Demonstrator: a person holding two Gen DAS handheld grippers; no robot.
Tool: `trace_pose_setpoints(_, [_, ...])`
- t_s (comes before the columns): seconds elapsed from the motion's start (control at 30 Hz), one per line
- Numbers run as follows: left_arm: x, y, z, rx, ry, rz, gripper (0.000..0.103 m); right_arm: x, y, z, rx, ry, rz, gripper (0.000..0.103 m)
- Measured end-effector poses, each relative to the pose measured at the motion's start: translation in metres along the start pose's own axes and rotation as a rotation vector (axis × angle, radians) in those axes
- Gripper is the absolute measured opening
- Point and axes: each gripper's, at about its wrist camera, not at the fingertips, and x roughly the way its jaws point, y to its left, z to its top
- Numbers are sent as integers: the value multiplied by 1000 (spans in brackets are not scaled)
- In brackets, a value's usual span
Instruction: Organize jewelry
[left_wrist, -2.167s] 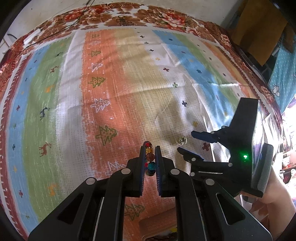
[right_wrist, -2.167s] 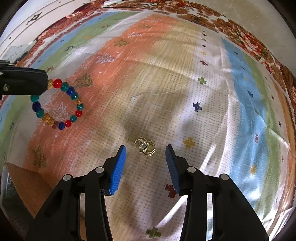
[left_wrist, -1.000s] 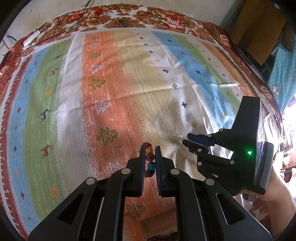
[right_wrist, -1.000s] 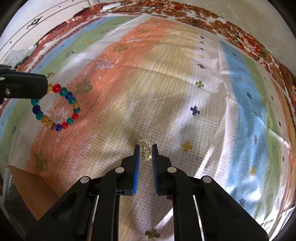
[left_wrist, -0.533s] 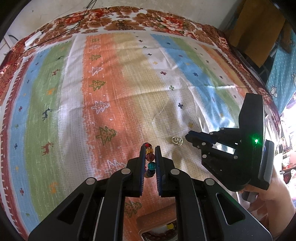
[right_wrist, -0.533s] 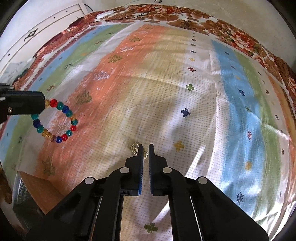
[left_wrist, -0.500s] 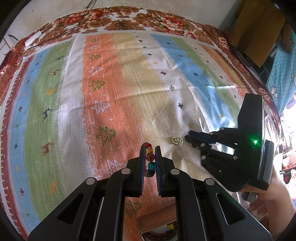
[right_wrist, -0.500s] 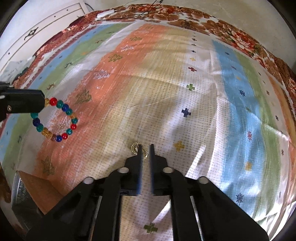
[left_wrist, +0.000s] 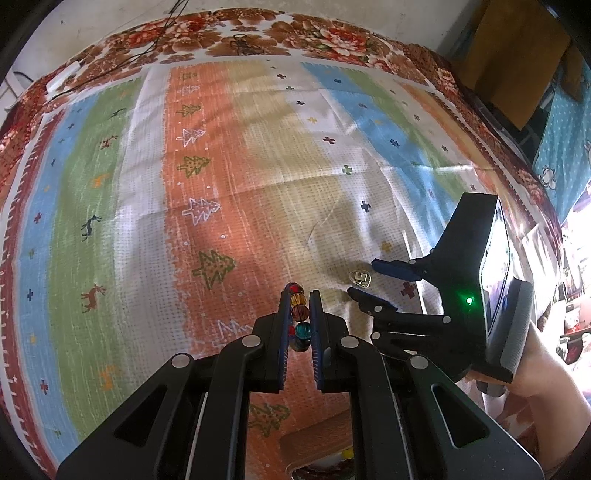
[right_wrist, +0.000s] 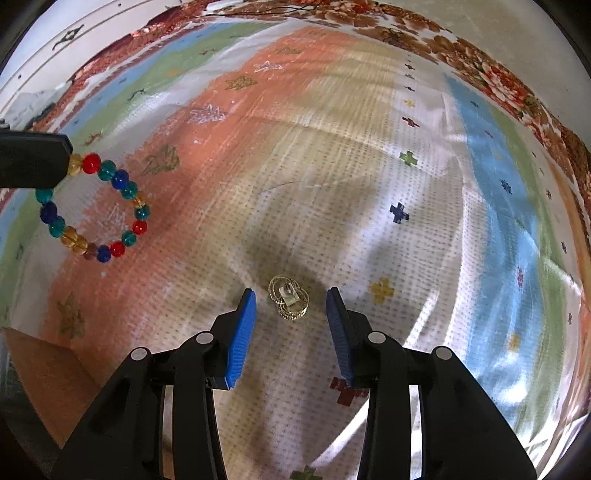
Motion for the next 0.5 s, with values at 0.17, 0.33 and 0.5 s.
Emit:
trace_pose_setpoints(0.17, [2,1,0,2,4,3,10,2,0,1,7,8,-2,40])
trace_pose_setpoints(0.33, [6,3,0,4,12,7,10,4,3,1,-4,12,-9,35])
trace_pose_setpoints(0.5, [6,3,0,5,13,7,10,5,4,1,-8,7,2,16])
